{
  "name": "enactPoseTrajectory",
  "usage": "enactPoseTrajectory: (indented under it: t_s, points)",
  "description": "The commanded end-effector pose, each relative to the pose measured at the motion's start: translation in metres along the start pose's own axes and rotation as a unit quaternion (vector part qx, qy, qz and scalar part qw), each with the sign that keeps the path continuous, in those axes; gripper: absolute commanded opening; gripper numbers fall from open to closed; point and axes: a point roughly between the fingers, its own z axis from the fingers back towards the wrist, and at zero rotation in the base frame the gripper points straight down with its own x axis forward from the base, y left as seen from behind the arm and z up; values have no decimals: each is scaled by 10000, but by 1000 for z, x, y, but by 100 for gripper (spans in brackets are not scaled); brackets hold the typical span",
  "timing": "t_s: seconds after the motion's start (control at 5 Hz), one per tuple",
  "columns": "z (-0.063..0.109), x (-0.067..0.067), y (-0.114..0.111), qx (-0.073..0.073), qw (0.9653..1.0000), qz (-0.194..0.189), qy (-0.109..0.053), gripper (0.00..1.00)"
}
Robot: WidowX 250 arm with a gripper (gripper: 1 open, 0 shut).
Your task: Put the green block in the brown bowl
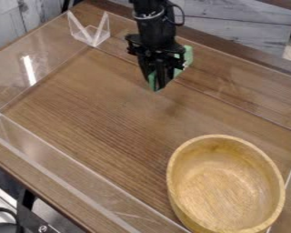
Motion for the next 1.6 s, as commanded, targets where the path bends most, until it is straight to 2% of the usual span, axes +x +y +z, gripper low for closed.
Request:
enactPoseTrajectory:
  t_s: [0.0,1.4]
  points:
    - [19,18,-2,86,9991,-138,-398,0]
    - [15,39,2,-7,9979,-274,-587,0]
